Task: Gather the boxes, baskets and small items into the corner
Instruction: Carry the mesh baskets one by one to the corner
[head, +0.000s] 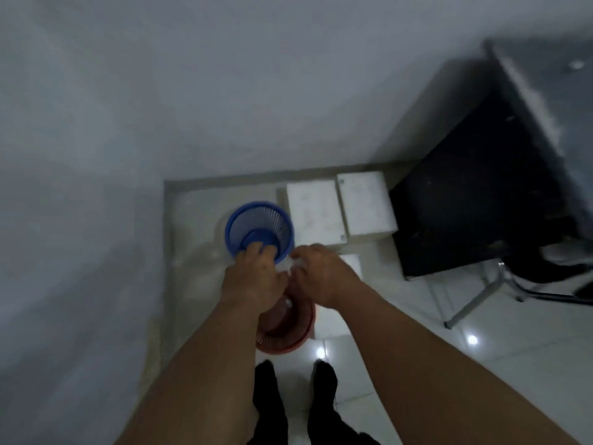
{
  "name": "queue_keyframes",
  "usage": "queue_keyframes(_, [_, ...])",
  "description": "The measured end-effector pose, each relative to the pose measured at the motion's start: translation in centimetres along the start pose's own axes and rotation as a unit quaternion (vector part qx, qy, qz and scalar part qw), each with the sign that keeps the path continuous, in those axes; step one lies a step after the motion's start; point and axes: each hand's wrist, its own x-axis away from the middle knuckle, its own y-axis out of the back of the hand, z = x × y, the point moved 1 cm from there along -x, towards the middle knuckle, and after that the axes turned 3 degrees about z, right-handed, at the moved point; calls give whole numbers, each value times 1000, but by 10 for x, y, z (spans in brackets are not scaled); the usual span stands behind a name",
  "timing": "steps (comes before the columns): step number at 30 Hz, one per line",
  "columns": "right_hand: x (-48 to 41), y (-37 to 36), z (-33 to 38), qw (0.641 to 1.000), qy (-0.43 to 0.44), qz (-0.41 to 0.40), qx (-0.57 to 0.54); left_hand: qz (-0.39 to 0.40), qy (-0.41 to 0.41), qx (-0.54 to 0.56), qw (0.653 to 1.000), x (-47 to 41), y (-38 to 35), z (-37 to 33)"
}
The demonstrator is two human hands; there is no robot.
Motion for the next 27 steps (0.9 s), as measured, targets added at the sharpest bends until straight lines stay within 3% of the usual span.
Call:
queue_keyframes(6, [99,103,-7,994,-61,-87,29,-16,-143,-63,988,45,74,-124])
queue_keyframes(13, [267,173,-82,955,-178,-235,45,-44,-339,-115,933,121,55,-309])
queue_keyframes(20, [513,119,-199,837,-367,-406,-16,-13,-569,-84,818,277,-79,-476])
queue_keyframes(27, [740,11,-273,716,-537,-440,-72,63,-733,-82,672,469,-237,-564])
